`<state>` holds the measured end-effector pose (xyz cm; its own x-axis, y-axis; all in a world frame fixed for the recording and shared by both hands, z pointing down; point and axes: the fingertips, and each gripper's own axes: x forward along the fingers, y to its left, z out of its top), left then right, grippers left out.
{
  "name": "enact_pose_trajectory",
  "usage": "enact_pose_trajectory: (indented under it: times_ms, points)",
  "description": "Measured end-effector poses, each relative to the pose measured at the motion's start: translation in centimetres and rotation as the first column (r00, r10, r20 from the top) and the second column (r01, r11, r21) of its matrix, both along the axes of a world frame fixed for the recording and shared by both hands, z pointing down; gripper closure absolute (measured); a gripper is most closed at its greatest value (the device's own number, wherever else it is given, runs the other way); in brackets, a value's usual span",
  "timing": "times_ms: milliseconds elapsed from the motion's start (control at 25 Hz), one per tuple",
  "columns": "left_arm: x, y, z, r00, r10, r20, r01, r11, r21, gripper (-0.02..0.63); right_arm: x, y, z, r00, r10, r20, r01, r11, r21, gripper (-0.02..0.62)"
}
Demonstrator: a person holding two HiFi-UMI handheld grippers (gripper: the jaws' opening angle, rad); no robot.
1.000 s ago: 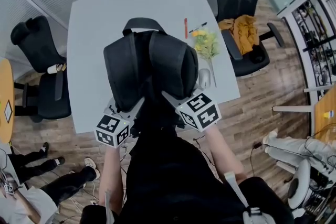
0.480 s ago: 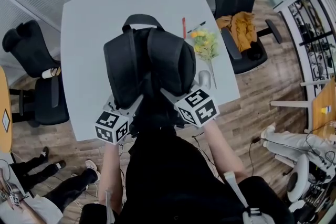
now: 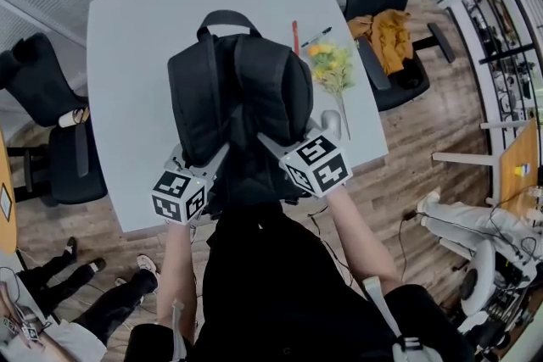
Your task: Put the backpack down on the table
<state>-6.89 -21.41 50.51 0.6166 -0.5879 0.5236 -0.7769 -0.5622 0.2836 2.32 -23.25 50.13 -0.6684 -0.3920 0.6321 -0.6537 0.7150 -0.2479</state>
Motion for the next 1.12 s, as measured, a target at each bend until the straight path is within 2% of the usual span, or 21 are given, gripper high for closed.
enact_pose_trajectory:
  times_ms: [1120]
  points:
    - [-2.0,-5.8,7.0,1.0,-0.009,-0.024,0.005,0.989,-0.15,0.416,-0.8,-6.4,7.4,0.992,-0.018,-0.126,0.011,0.998,-0.061,0.385]
